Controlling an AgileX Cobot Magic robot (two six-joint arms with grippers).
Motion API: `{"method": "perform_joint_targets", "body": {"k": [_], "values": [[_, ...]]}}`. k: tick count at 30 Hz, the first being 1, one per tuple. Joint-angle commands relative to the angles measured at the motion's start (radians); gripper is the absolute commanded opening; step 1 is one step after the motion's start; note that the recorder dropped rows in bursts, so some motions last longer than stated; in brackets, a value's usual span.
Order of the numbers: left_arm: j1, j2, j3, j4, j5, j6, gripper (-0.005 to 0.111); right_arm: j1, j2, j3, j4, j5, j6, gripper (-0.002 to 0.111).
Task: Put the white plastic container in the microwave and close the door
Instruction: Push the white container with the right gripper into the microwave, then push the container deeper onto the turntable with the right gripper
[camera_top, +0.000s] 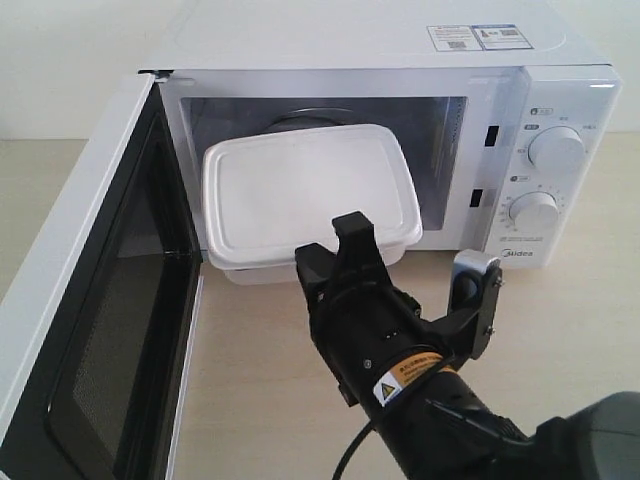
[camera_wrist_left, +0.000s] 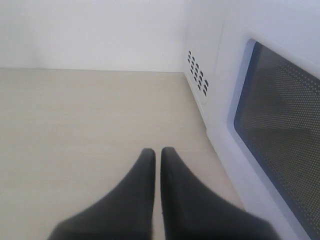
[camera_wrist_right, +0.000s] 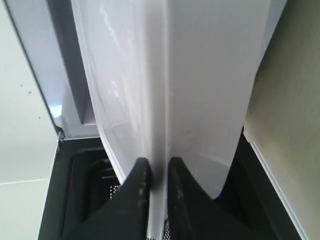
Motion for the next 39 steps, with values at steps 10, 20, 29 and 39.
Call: {"method": "perform_joint_targets", "body": {"k": [10, 20, 29, 39], "values": [[-0.008, -0.003, 0.003, 0.001, 0.0, -0.009, 0.004, -0.132, -0.01, -0.044, -0.051, 0.119, -0.044, 0.0], [-0.008, -0.003, 0.003, 0.001, 0.0, -0.009, 0.004, -0.236, -0.01, -0.204, -0.095, 0.303, -0.143, 0.0], [-0.008, -0.003, 0.003, 0.001, 0.0, -0.009, 0.004, -0.344, 0.098, -0.381, -0.127, 0.409, -0.152, 0.0], [-0.008, -0.003, 0.003, 0.001, 0.0, -0.009, 0.004, -0.385, 0.125, -0.459, -0.14, 0.454, -0.161, 0.004]]}}
